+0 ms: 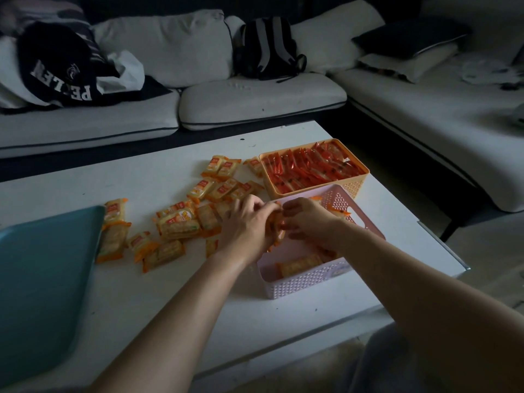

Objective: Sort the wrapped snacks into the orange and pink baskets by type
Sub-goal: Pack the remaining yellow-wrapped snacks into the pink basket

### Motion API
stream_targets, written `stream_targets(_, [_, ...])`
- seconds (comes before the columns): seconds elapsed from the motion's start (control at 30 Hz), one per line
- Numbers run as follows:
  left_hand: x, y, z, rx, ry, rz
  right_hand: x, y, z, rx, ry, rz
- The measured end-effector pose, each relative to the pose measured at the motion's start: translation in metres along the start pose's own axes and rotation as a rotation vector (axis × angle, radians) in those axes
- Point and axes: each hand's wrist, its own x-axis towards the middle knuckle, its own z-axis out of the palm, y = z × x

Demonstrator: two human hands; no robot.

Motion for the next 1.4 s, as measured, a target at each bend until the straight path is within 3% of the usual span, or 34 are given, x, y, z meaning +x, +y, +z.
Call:
stream_targets(0.3, [0.001, -0.001, 0.003, -0.119, 0.036, -0.022, 0.000, -0.002, 0.018, -0.247, 0.006, -0.098])
stream_targets(0.53, [-0.001, -0.001, 0.003, -0.009, 0.015, -0.004, 0.007, -0.013, 0.013, -0.303, 0.022, -0.084])
stream_targets(0.63, [0.000, -0.001, 0.004, -0.004, 0.016, -0.022, 0.007, -0.009, -0.005, -0.334, 0.059, 0.007])
stream_targets(0.7, [0.000, 0.000, 0.005, -0.012, 0.017, -0.032, 0.004, -0.003, -0.020, -0.559, 0.078, -0.081])
stream_targets(0.77, [0.001, 0.001, 0.006, -0.037, 0.033, -0.042, -0.007, 0.000, -0.025, -0.892, -0.046, -0.160])
stream_targets(0.87, [0.000, 0.001, 0.004, -0.045, 0.035, -0.041, -0.016, 0.008, -0.013, -1.204, -0.269, -0.057])
stream_targets(1.0, [-0.001, 0.001, 0.000, 0.005, 0.016, -0.032, -0.013, 0.010, -0.001, -1.205, -0.231, 0.065])
stream_targets(1.23, [-0.001, 0.000, -0.001, -0.011, -0.004, -0.038, -0.021, -0.002, -0.002, -1.064, -0.350, 0.009])
stream_targets(1.4, [-0.004, -0.012, -0.002, -0.152, -0.011, -0.056, -0.030, -0.015, 0.000, -0.857, -0.284, -0.048])
